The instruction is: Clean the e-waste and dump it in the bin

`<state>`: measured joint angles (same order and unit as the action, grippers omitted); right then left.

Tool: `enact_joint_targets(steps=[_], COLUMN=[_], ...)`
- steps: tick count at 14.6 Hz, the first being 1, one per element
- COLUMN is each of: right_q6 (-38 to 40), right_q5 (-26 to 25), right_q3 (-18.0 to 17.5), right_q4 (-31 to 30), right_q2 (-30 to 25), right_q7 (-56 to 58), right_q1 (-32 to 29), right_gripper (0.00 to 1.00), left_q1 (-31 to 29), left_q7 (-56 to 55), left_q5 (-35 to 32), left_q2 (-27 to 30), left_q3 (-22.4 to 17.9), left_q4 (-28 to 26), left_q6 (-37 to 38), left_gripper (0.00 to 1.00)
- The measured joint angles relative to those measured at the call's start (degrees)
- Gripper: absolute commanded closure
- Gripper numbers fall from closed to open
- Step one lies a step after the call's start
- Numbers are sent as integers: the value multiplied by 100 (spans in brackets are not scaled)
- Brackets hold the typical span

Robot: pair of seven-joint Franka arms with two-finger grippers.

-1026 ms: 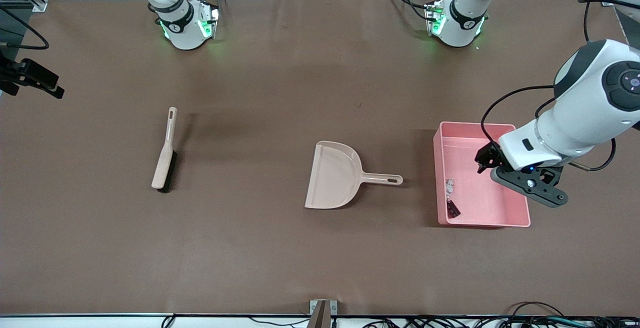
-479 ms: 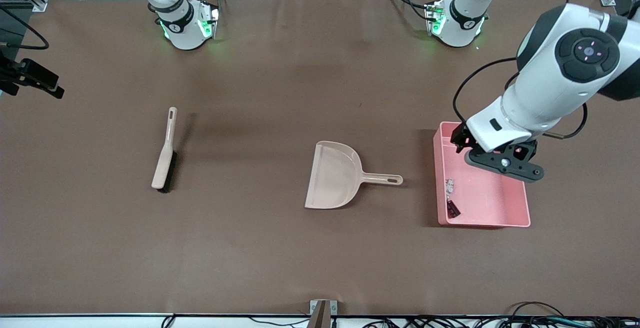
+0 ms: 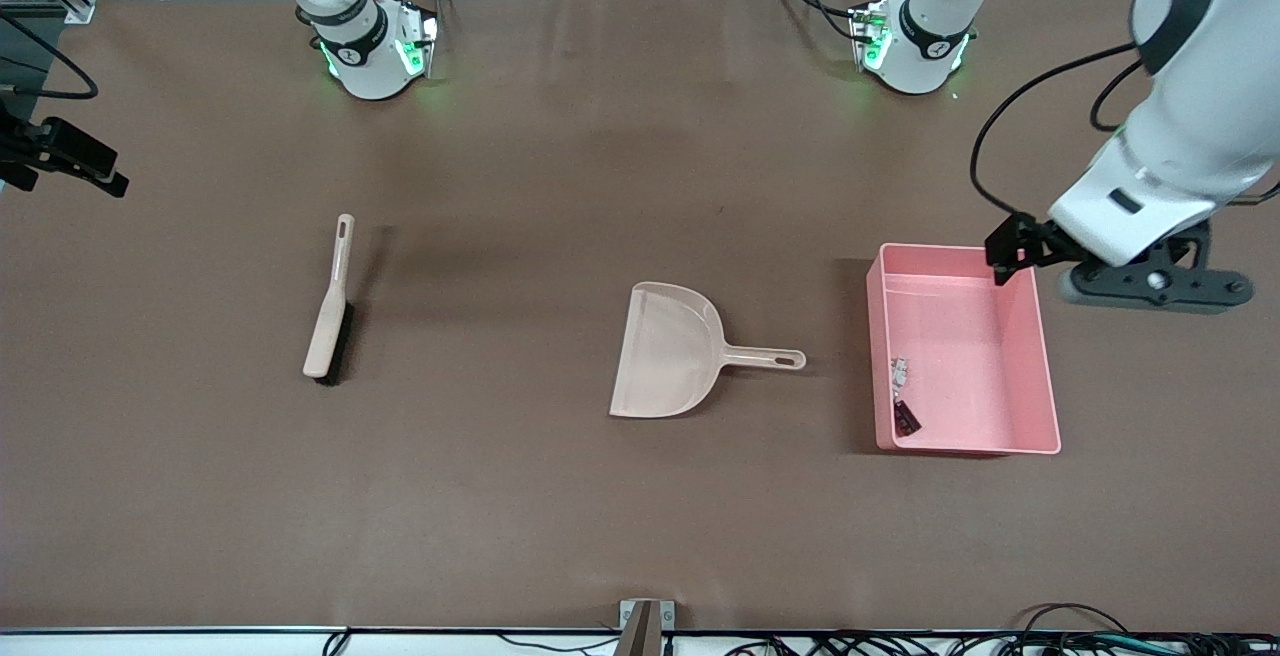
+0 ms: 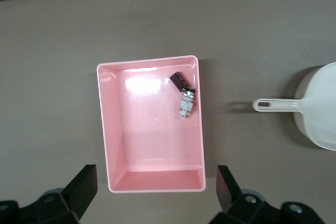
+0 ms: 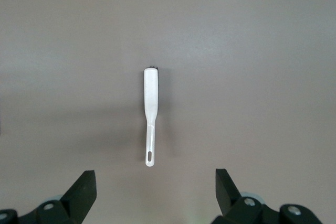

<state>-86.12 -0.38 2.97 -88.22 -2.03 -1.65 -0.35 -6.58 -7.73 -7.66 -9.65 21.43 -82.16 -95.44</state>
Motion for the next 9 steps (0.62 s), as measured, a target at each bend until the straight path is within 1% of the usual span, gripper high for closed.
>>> enact_joint_targets(steps=[2,3,4,9], right_q6=[0,1,1,2], right_q5=[0,0,0,0], right_q3=[0,0,0,0], right_q4=[0,0,0,0], right_q2=[0,0,0,0], right_q7=[0,0,0,0], right_q1=[0,0,0,0], right_gripper=[0,0,0,0], left_q1=[364,506,585,636], left_q7=[214,281,331,428], left_q5=[334,430,515,780], left_q2=[304,460,616,1329], left_q3=[-605,-838,-983,-1217], left_q4=[-198,-335,-479,-1198], left_q6=[44,60,95,221], left_gripper=[0,0,0,0])
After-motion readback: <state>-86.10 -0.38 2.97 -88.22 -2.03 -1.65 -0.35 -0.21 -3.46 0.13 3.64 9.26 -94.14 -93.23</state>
